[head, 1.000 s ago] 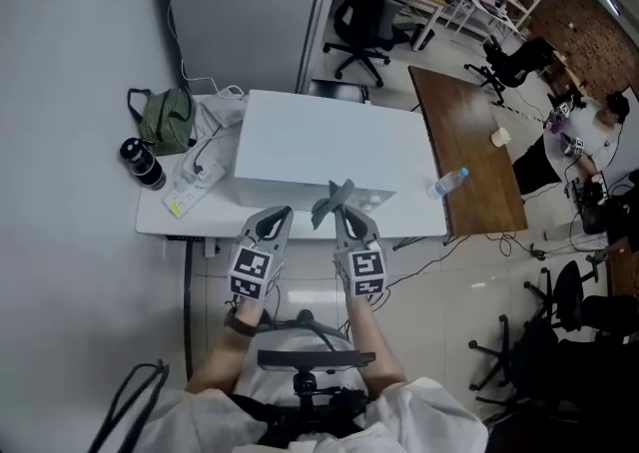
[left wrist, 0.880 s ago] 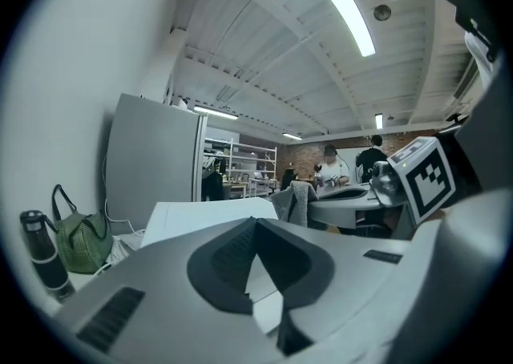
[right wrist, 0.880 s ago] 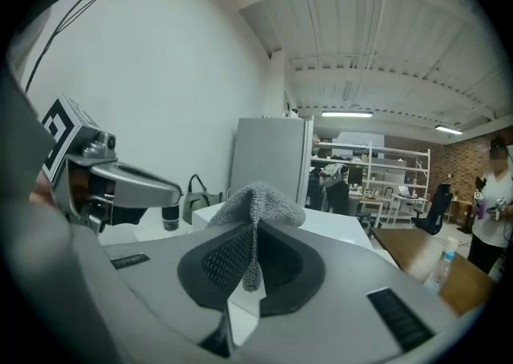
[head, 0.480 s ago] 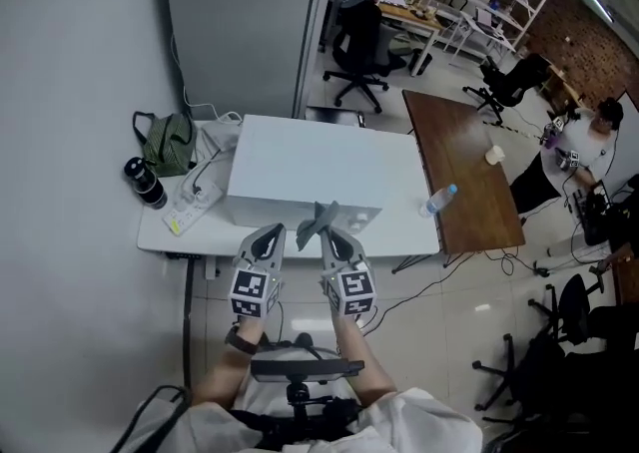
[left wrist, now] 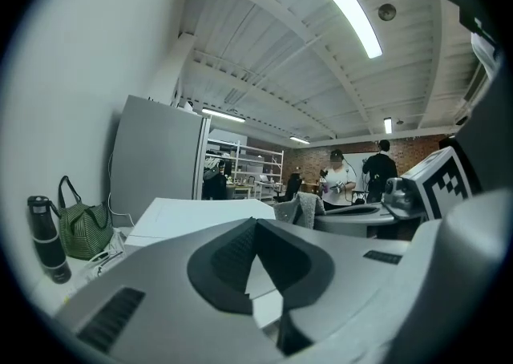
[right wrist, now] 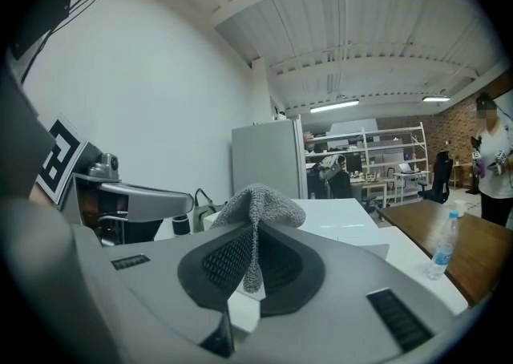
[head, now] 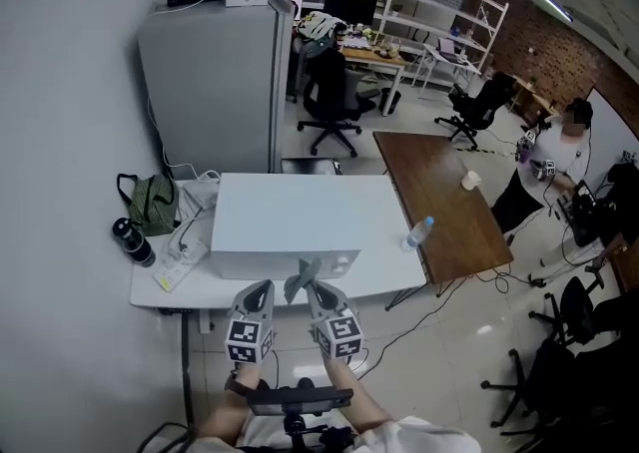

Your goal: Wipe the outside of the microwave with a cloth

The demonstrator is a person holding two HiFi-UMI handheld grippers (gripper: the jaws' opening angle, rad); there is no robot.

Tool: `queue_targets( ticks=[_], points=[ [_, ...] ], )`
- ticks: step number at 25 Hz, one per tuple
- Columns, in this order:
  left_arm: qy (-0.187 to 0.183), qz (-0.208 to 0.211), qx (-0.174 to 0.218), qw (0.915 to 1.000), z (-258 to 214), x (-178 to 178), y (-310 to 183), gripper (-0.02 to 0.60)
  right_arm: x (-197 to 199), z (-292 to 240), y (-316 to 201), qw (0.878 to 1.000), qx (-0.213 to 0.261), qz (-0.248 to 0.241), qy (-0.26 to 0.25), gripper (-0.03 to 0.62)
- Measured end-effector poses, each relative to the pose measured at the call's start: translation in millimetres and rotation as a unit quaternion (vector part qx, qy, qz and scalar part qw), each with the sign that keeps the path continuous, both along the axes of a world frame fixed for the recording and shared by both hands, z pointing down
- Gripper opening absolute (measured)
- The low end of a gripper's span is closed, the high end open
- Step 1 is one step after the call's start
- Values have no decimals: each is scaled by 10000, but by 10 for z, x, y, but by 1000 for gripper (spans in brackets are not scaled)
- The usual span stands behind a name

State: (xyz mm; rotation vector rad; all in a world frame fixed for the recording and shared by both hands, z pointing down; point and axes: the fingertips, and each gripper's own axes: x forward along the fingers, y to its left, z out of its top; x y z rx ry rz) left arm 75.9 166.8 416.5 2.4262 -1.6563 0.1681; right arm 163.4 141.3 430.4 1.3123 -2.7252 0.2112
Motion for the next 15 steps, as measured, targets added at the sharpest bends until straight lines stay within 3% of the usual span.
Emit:
queue_targets(
  ticks=[10,15],
  points=[
    [4,-17,1,10000,-16,-25,-67,23,-28,-54,-18,9999,35,27,-132,18],
    [-9,54,-31,10000,-24,-1,-69,21,-69,-98,-12,9987,-99,-110,-492,20]
  ],
)
